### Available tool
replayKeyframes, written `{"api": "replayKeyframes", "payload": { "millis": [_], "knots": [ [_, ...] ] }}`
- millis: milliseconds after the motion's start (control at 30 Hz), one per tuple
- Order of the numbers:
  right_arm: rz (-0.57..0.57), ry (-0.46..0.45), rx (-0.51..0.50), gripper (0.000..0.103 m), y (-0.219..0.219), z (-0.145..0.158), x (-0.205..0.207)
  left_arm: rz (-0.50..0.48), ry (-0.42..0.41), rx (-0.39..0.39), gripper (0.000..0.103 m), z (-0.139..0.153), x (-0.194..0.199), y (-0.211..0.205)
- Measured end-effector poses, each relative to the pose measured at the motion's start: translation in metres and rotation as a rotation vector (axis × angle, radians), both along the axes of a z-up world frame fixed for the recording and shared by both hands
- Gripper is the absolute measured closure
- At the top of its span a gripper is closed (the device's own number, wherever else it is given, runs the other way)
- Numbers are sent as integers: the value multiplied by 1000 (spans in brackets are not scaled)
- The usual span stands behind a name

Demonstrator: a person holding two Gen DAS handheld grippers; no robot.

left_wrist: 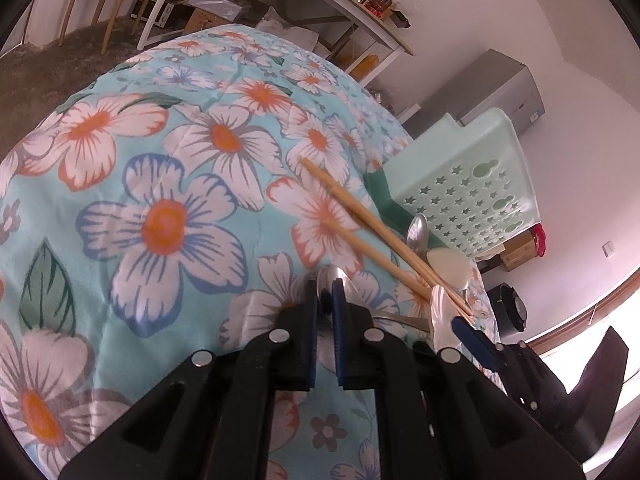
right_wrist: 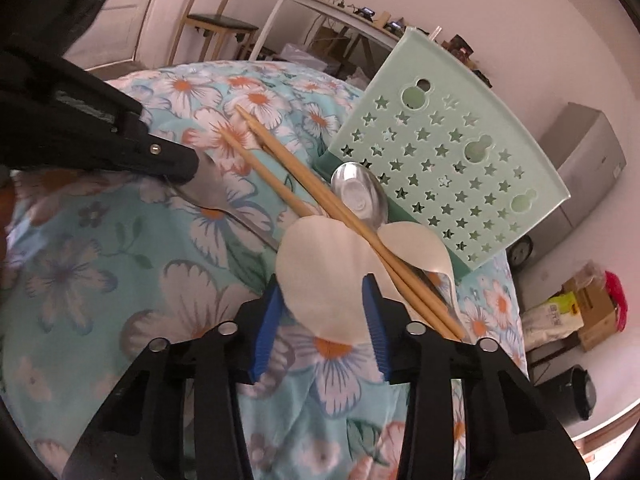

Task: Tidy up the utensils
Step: 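Grasp the white rice paddle with the right tool while the left tool holds the metal spoon, then lift the rice paddle with the right tool and insert it into the green basket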

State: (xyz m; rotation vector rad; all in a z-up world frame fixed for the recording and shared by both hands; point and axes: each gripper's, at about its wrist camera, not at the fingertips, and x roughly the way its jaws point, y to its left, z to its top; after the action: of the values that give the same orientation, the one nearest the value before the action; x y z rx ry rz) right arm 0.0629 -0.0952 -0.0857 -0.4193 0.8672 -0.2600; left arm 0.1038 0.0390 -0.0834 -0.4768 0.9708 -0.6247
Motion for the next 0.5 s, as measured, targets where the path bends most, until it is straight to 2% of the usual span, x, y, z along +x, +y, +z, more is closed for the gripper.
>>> {"api": "replayKeyframes", "payload": {
  "millis": [33, 67, 100, 333, 500],
  "knots": [
    [-3, -2, -1, 80, 1, 0, 1, 0, 0, -2, 97, 0, 0, 0],
    [-11, -3, -10, 91, 3, 0, 2, 1, 0, -3, 97, 0, -1, 1],
    [-17, -11, -20, 93, 5, 0, 0, 2, 0, -4, 97, 0, 0, 0],
    [-42, -97, 16, 98, 1, 27, -16, 4, -5, 0, 97, 1, -1, 1],
    [-100, -194, 136, 100, -16, 65, -39, 7, -40, 15, 98, 9, -9, 2]
  ]
}}
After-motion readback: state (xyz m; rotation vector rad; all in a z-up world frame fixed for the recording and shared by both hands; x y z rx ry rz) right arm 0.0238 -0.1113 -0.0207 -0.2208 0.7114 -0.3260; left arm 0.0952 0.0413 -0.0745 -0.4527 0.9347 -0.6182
